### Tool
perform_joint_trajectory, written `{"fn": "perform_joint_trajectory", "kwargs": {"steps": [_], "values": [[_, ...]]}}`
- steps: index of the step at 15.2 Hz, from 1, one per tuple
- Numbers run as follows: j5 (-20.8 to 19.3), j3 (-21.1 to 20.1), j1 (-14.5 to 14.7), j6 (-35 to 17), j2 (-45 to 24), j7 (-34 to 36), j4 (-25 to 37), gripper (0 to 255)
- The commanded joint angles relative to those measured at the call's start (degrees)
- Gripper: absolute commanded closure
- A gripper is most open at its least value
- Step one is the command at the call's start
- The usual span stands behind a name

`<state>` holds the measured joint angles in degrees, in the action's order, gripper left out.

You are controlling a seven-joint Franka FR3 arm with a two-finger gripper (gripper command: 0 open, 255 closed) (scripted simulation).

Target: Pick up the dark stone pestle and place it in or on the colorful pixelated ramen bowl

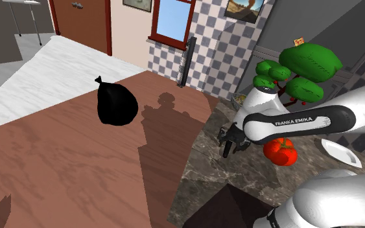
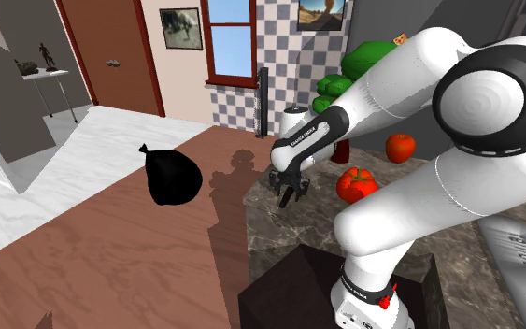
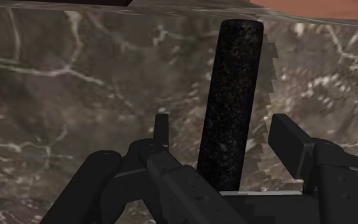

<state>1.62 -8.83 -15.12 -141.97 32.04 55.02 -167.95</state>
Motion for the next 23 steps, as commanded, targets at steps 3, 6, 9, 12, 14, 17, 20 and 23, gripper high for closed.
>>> {"fn": "perform_joint_trajectory", "kwargs": {"steps": [3, 6, 9, 12, 14, 17, 20, 23], "values": [[0.0, 0.0, 0.0, -0.3, -0.2, 0.0, -0.1, 255], [0.0, 0.0, 0.0, -0.4, -0.3, 0.0, -0.1, 255], [0.1, 0.1, 0.1, 0.9, 0.7, -0.1, 0.3, 255], [0.2, 0.4, 0.3, 4.4, 2.9, -0.4, 1.4, 255], [0.2, 0.6, 0.4, 6.6, 4.3, -0.5, 2.3, 255], [0.2, 0.9, 0.5, 9.8, 6.1, -0.7, 3.7, 255], [0.2, 1.1, 0.5, 12.9, 7.7, -0.9, 5.2, 255], [0.1, 1.3, 0.5, 15.8, 9.0, -1.1, 6.8, 255]]}}
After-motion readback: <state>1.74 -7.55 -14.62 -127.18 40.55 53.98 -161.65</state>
